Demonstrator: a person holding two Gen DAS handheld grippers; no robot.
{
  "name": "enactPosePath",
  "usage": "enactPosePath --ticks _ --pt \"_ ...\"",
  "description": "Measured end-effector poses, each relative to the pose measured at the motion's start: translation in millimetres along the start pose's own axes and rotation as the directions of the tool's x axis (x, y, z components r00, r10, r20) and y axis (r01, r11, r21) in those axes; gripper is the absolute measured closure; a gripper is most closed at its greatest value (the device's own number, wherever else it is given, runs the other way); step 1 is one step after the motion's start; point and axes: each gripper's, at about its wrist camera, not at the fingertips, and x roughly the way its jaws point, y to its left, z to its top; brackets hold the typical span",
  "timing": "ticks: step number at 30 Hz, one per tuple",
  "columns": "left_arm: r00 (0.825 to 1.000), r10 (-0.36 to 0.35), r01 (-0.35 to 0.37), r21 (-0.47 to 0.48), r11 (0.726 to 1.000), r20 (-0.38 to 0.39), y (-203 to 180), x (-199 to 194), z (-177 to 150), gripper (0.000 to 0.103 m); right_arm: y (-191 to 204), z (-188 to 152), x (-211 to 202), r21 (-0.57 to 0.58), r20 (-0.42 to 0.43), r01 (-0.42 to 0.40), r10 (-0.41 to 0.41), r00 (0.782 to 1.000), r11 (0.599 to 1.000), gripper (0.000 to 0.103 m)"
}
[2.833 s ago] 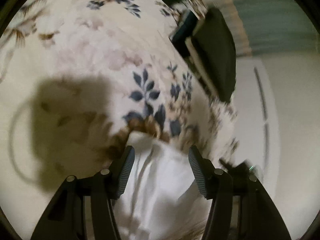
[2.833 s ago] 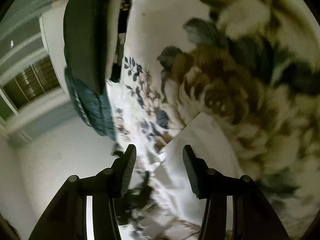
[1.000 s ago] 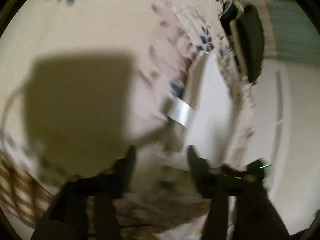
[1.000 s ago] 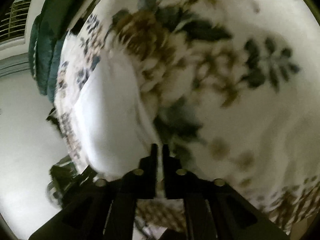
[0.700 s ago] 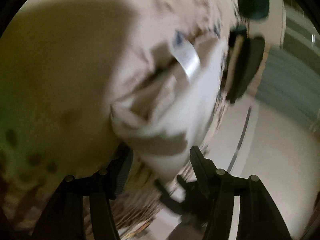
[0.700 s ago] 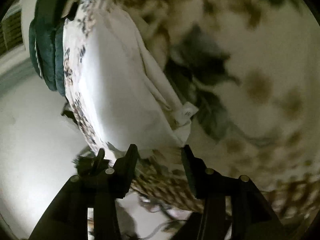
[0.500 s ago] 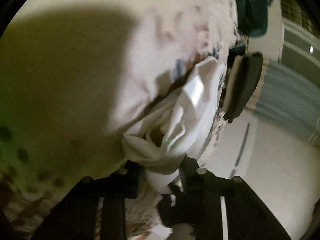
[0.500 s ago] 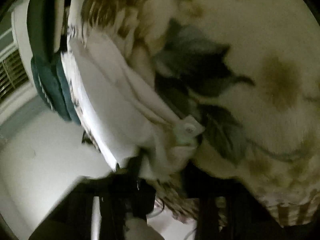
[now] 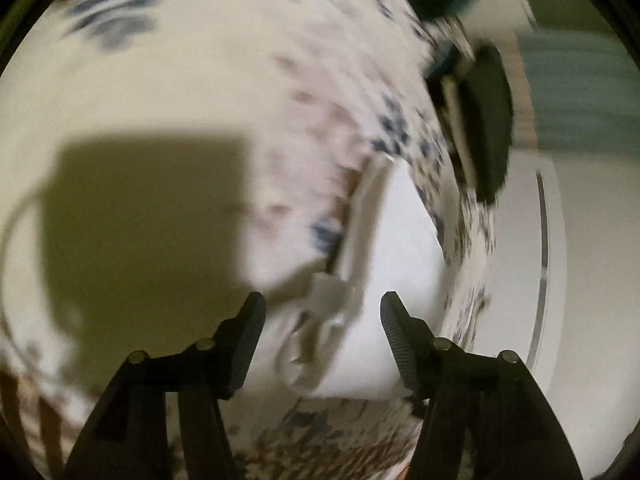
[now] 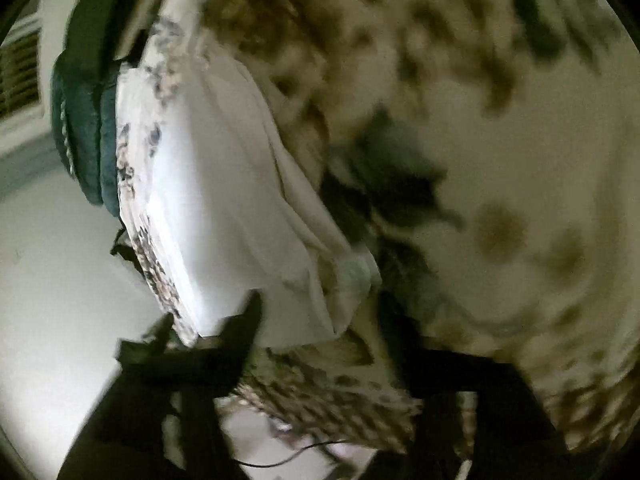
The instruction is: Fold small clothes
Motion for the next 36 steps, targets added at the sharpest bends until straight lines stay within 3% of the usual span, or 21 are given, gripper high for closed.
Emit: enactPosePath --ticks 3,7,12,14,15,16,18,23,27,31,36 --pt "0.998 -0.02 0.024 0.07 0.997 -0.06 -17.7 31.7 15.2 0.046 10.3 18.3 -3.1 -0.077 0.006 -0.016 0.016 1.0 0.997 0.033" --pt "0.99 -0.056 0.07 0.102 0.992 -0.13 -33.3 72.4 34.8 0.046 24.0 54.4 25.1 -0.159 -0.076 -0.078 0.067 0.995 0.984 0.032" --pt "0.987 -0.064 0.092 0.192 0.977 -0.144 -54.0 82.4 39.6 0.05 24.1 66.2 52.6 -0.177 -0.149 -0.165 0.139 0.979 0.97 0.031" --pt "0.99 -0.039 0.071 0.241 0.968 -0.135 -63.5 77.5 38.5 0.085 28.1 66.2 54.3 -0.185 -0.147 -0.186 0.16 0.976 0.965 0.054" --pt "0.991 -0.038 0.07 0.252 0.965 -0.13 -67.4 72.5 38.8 0.087 29.7 65.7 54.3 -0.186 -0.144 -0.185 0.159 0.977 0.965 0.074" --pt "0.991 -0.035 0.067 0.256 0.964 -0.128 -66.8 66.2 37.9 0.088 32.8 66.1 52.8 -0.181 -0.128 -0.183 0.161 0.979 0.966 0.083" --pt "0.992 -0.021 0.053 0.266 0.962 -0.122 -74.6 57.2 40.2 0.088 40.7 64.8 48.6 -0.178 -0.107 -0.175 0.158 0.982 0.968 0.089" --pt "0.993 -0.014 0.048 0.283 0.958 -0.12 -102.4 42.4 59.5 0.088 71.2 59.8 10.9 -0.22 -0.057 -0.153 0.144 0.988 0.963 0.09" --pt "0.993 -0.035 0.071 0.331 0.941 -0.114 -151.5 32.2 87.1 0.088 105.2 69.1 -23.0 -0.242 -0.016 -0.146 0.147 0.989 0.959 0.09" --pt "0.995 -0.055 0.082 0.383 0.92 -0.081 -211.3 28.4 125.3 0.088 146.4 96.7 -66.8 -0.27 0.048 -0.146 0.165 0.985 0.952 0.09" --pt "0.996 -0.09 0.089 0.439 0.894 -0.019 -289.6 44.1 190.4 0.088 202.5 165.4 -114.4 -0.314 0.129 -0.146 0.194 0.972 0.938 0.09"
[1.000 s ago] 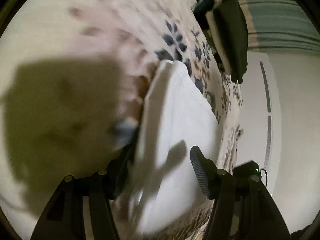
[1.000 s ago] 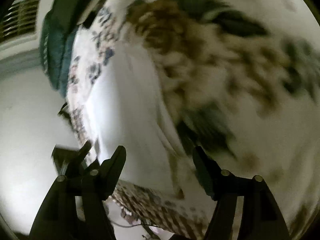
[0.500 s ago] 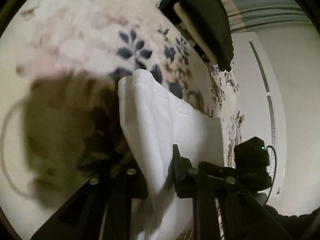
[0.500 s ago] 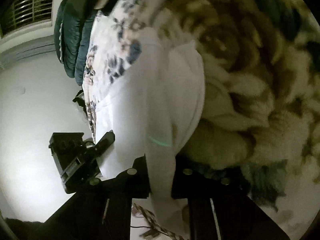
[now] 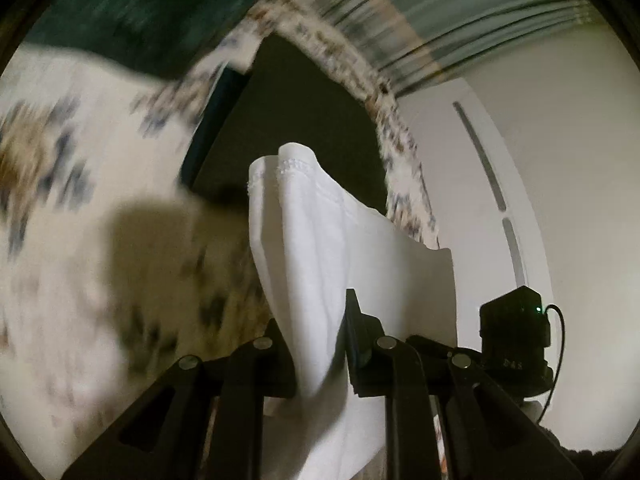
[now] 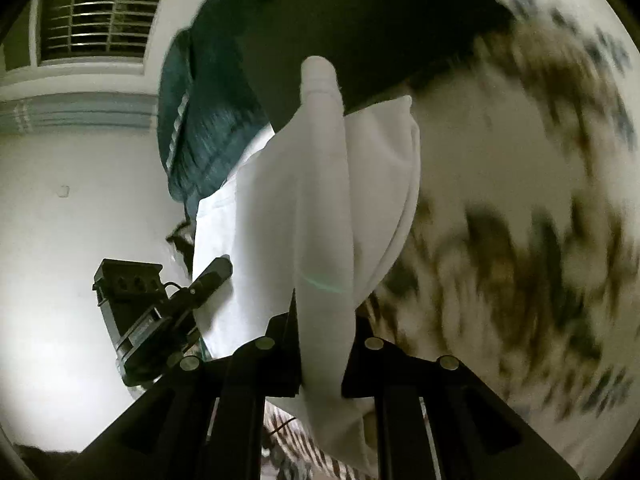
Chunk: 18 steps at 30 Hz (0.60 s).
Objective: Fold small clothes
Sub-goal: 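Lift the folded T-shirt with both grippers and lower it onto the black cloth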
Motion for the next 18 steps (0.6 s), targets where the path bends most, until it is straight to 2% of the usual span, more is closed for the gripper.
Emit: enactPosePath --ticks 4,9,13,16,17,18 --pt "0.999 0.008 -0.009 0.033 0.999 0.039 -10.8 31.2 73.3 0.088 25.0 92.7 1.3 -0.054 0.059 0.016 -0.013 0.998 0.998 0.09" --pt "0.997 0.053 -0.058 0.077 0.995 0.061 -6.5 87.5 150.2 0.088 22.3 200.9 16.5 -0.103 0.08 0.055 -0.047 0.996 0.993 0.09" --pt "0.985 0.166 -0.169 0.119 0.978 0.039 -1.5 127.8 171.9 0.087 7.0 254.1 37.5 -0.132 0.066 0.105 -0.097 0.993 0.986 0.09" --pt "0.971 0.234 -0.24 0.159 0.958 0.054 -5.3 136.7 173.5 0.082 12.7 275.9 64.2 -0.163 0.046 0.157 -0.152 0.987 0.974 0.089" --pt "0.965 0.254 -0.262 0.162 0.951 0.069 -7.9 135.5 171.7 0.076 13.8 278.0 66.9 -0.177 0.044 0.183 -0.178 0.983 0.967 0.087" --pt "0.955 0.285 -0.295 0.164 0.941 0.085 -10.6 134.3 169.9 0.074 14.9 279.0 68.5 -0.193 0.048 0.21 -0.204 0.978 0.959 0.079"
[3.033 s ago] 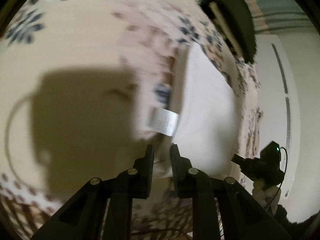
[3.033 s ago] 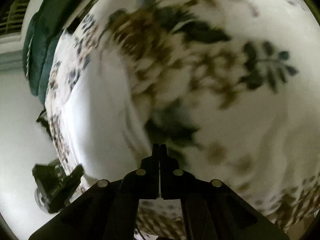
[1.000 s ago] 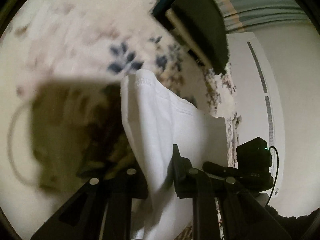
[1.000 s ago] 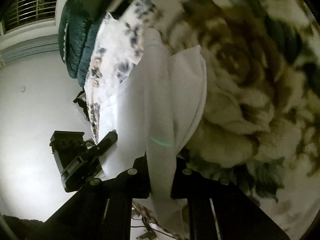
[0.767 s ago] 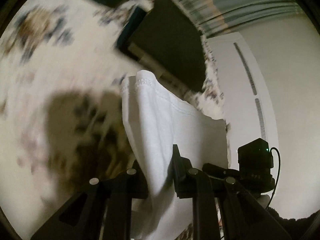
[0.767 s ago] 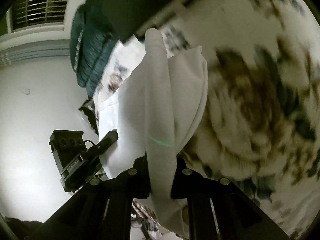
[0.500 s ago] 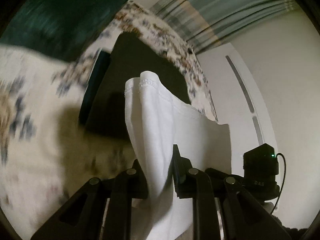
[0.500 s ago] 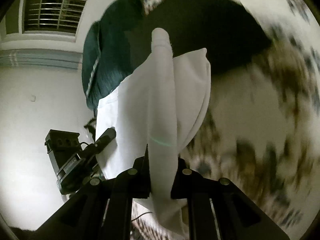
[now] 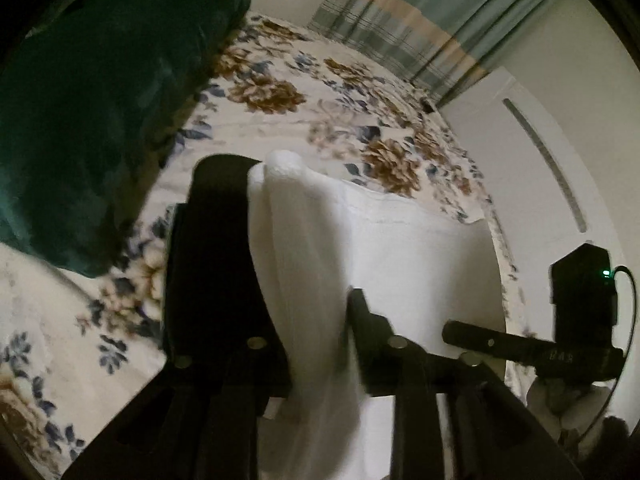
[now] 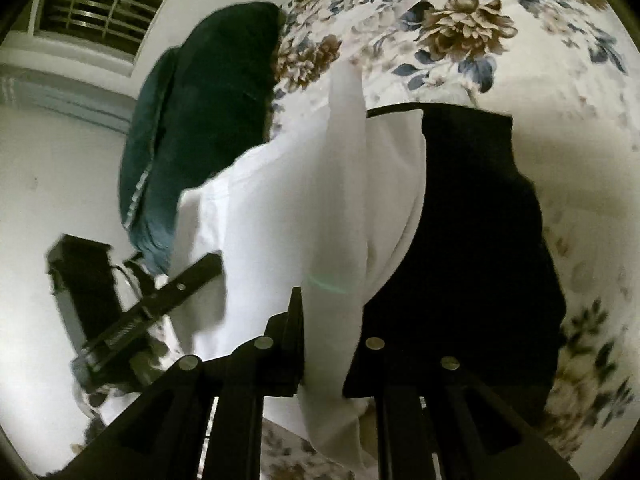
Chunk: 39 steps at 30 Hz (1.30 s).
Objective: Fold small clothes
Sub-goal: 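Lift the folded T-shirt with both grippers and lower it onto the black cloth, then open both grippers and pull them back from the folded T-shirt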
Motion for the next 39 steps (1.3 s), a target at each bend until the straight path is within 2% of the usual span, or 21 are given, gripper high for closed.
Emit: enactPosePath --ticks 1,2,3,4,5,6,7,9,13,14,16,19,21,26,31,34,39 --pt "1.0 0.023 -0.023 0.005 1.0 0.012 -2.1 -1.0 -0.3 0.072 3.1 -1.7 -0.2 -0.031 0.003 0.043 -0.043 0.999 0.999 0.075" --pt "0.998 0.063 -0.064 0.012 0.998 0.028 -4.9 -3.7 -1.9 0.062 6.9 -5.6 -0.6 -0.057 0.006 0.098 -0.098 0.995 0.994 0.069" --pt "0.993 0.11 -0.111 0.021 0.994 0.044 -8.4 -7.2 -4.5 0.059 7.9 -12.4 -0.1 -0.066 0.009 0.154 -0.154 0.988 0.986 0.052" --pt "0.988 0.141 -0.143 0.024 0.989 0.063 -10.2 -8.5 -5.3 0.052 11.7 -17.8 -3.7 -0.077 0.025 0.235 -0.234 0.972 0.969 0.034" --pt "0.981 0.176 -0.179 0.027 0.983 0.083 -12.0 -10.9 -6.4 0.03 14.4 -22.6 -7.5 -0.085 0.052 0.304 -0.3 0.953 0.949 0.028" --pt "0.973 0.21 -0.213 0.029 0.977 0.098 -13.7 -13.5 -8.5 0.019 17.9 -29.3 -12.4 -0.095 0.098 0.419 -0.41 0.907 0.903 0.015" --pt "0.966 0.234 -0.239 0.028 0.971 0.113 -14.7 -15.6 -9.8 0.008 18.9 -34.0 -15.9 -0.093 0.123 0.461 -0.45 0.885 0.882 0.006" --pt "0.956 0.268 -0.272 0.026 0.962 0.116 -18.0 -20.6 -15.8 0.001 19.5 -48.4 -23.7 -0.063 0.148 0.539 -0.526 0.837 0.84 0.0" --pt "0.934 0.341 -0.347 0.042 0.937 0.104 -27.1 -25.1 -25.4 0.0 29.0 -69.5 -36.8 -0.053 0.196 0.651 -0.631 0.75 0.757 0.0" --pt "0.928 0.359 -0.365 0.049 0.93 0.101 -31.5 -29.0 -28.5 0.0 31.3 -72.6 -41.1 -0.047 0.207 0.662 -0.641 0.739 0.748 0.0" --pt "0.923 0.372 -0.378 0.055 0.924 0.103 -39.7 -38.9 -33.7 0.0 38.8 -84.4 -57.4 -0.037 0.218 0.664 -0.643 0.735 0.747 0.0" --pt "0.913 0.391 -0.4 0.068 0.914 0.121 -56.6 -62.8 -41.1 0.0 56.5 -105.0 -90.3 -0.019 0.248 0.678 -0.654 0.715 0.734 0.0" --pt "0.912 0.388 -0.4 0.075 0.913 0.134 -68.4 -80.7 -46.5 0.0 69.0 -116.1 -112.3 -0.01 0.266 0.679 -0.653 0.709 0.734 0.0" --pt "0.908 0.378 -0.398 0.097 0.912 0.179 -105.0 -143.7 -64.6 0.0 111.3 -150.6 -176.3 0.0 0.332 0.697 -0.657 0.677 0.717 0.0" --pt "0.906 0.365 -0.395 0.116 0.911 0.217 -139.8 -209.5 -87.9 0.0 159.7 -196.4 -244.6 0.005 0.398 0.701 -0.644 0.653 0.713 0.0" --pt "0.903 0.356 -0.394 0.132 0.91 0.242 -158.7 -249.9 -106.1 0.0 190.5 -230.7 -289.0 0.011 0.447 0.707 -0.636 0.629 0.707 0.0" --pt "0.897 0.349 -0.395 0.141 0.908 0.271 -185.3 -313.4 -136.6 0.0 230.6 -283.5 -348.1 0.016 0.497 0.704 -0.616 0.611 0.71 0.0"
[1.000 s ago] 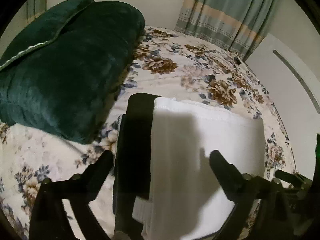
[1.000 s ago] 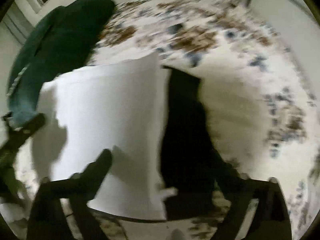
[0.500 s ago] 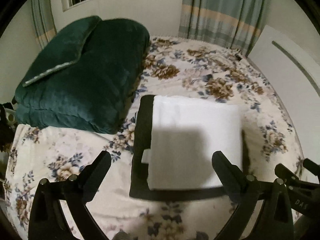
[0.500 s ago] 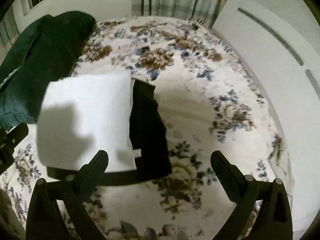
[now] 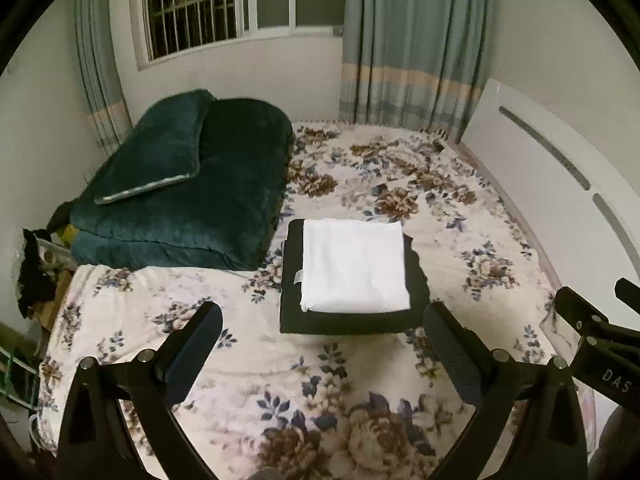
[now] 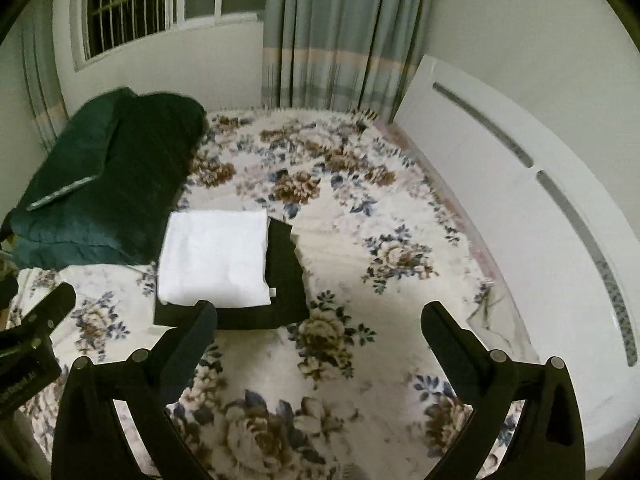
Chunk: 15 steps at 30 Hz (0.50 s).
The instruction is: Fold small clothes
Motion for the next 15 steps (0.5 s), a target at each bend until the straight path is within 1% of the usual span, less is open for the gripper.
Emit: enactPosePath --ticks 4,6,9,12,15 --pt "1.0 -0.007 0.008 -0.01 1.0 0.02 -1.5 -52.7 -6.7 0.0 -10.5 -9.3 -70.2 0.001 0.045 -0.01 0.01 0.999 1.0 0.0" --pt "1.0 -0.02 0.021 -0.024 1.0 0.023 -1.4 -76.8 -10.7 0.0 -16.0 -13.4 -98.7 0.008 0.063 -0.014 0.014 0.998 1.0 0.0" --pt "0.999 -0.029 0.031 -0.037 0.999 0.034 -0.8 -104.1 -15.1 0.0 -21.7 -20.3 -137.4 0.008 0.082 -0.02 0.019 0.996 1.0 0.0" --pt "0.998 -0.026 0.027 -0.03 0.999 0.052 -3.5 -129.7 -19.8 0.0 -28.3 -27.9 -171.8 0.012 0.101 -0.027 0.026 0.995 1.0 0.0" --pt "0.997 -0.022 0.023 -0.024 0.999 0.068 -4.3 -150.6 -24.6 0.0 -32.1 -33.7 -196.8 0.01 0.112 -0.033 0.032 0.993 0.999 0.0"
